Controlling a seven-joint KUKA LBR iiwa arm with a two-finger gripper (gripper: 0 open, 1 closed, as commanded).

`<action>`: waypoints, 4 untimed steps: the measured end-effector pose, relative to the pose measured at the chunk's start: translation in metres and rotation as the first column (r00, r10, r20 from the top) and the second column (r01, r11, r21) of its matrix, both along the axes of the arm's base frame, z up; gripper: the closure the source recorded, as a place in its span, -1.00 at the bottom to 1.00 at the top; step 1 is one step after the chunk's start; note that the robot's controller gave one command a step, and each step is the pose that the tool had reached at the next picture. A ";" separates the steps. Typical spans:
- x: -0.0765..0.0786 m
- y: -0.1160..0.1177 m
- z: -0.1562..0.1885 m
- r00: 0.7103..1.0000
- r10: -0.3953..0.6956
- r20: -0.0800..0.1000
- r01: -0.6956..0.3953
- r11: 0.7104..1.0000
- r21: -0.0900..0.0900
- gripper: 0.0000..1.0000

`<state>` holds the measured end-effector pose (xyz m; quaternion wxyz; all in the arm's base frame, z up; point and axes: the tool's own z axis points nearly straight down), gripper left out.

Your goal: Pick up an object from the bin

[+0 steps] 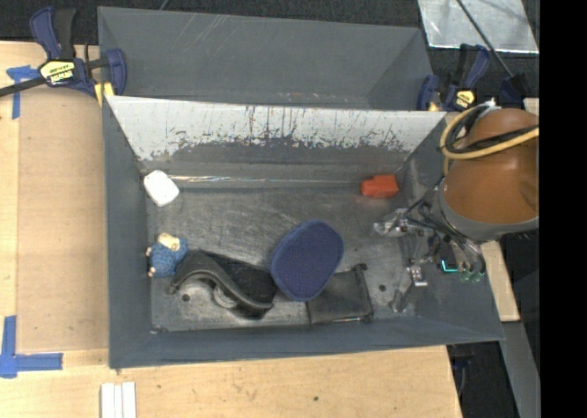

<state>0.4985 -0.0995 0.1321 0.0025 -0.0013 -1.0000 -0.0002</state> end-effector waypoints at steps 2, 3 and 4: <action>0.047 0.167 -0.031 0.999 -0.051 0.010 0.051 0.999 0.001 -1.00; 0.034 0.227 -0.031 0.950 0.313 0.009 -0.313 0.950 -0.008 -1.00; 0.068 0.289 -0.058 0.985 0.172 0.005 -0.172 0.985 -0.017 -1.00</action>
Offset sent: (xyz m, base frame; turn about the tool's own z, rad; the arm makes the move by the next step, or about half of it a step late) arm 0.0242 0.0989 -0.0621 -0.1241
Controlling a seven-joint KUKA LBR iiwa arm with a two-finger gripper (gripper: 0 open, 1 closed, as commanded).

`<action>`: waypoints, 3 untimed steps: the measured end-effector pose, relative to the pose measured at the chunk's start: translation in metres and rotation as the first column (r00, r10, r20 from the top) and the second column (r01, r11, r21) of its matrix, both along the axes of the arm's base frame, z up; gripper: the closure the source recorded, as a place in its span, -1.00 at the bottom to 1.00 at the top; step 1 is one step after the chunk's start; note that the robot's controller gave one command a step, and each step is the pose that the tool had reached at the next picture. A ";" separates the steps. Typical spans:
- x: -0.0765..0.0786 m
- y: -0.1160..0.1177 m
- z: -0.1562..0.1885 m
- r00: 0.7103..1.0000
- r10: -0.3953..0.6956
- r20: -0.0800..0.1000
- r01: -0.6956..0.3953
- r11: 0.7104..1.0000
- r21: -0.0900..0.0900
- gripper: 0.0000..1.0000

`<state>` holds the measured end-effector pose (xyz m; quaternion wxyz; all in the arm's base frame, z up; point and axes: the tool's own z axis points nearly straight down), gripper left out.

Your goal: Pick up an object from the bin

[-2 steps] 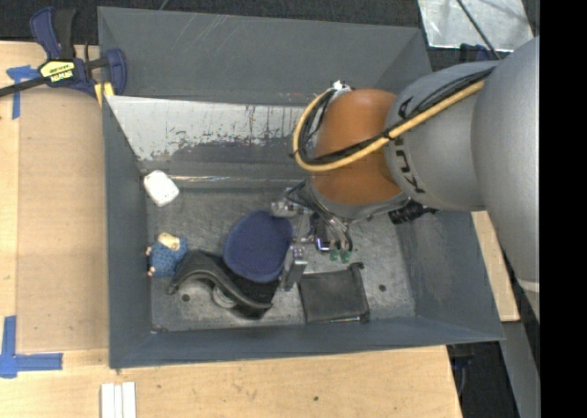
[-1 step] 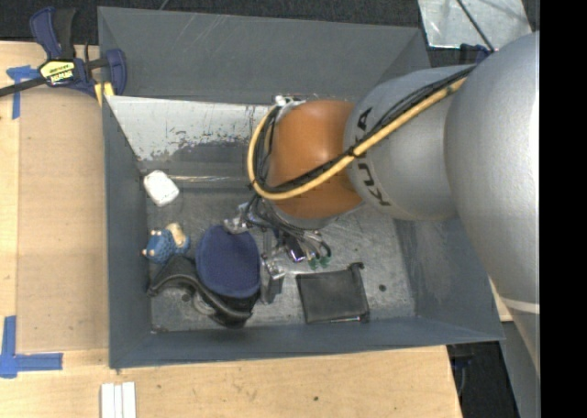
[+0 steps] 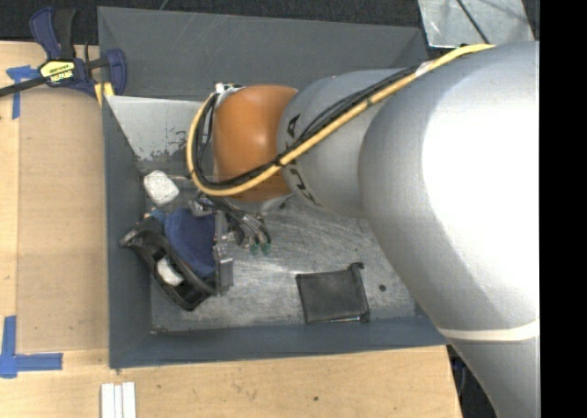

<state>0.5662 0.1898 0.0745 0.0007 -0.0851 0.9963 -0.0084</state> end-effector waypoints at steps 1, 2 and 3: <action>0.062 0.013 -0.002 0.997 0.081 -0.005 -0.081 0.997 0.004 -1.00; 0.064 0.014 0.000 0.997 0.081 0.006 -0.081 0.997 0.007 1.00; 0.066 0.009 0.077 0.997 0.078 0.003 -0.078 0.997 0.010 1.00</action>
Offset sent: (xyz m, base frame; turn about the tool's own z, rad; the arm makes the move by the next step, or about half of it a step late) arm 0.0586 0.0198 -0.0045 -0.0814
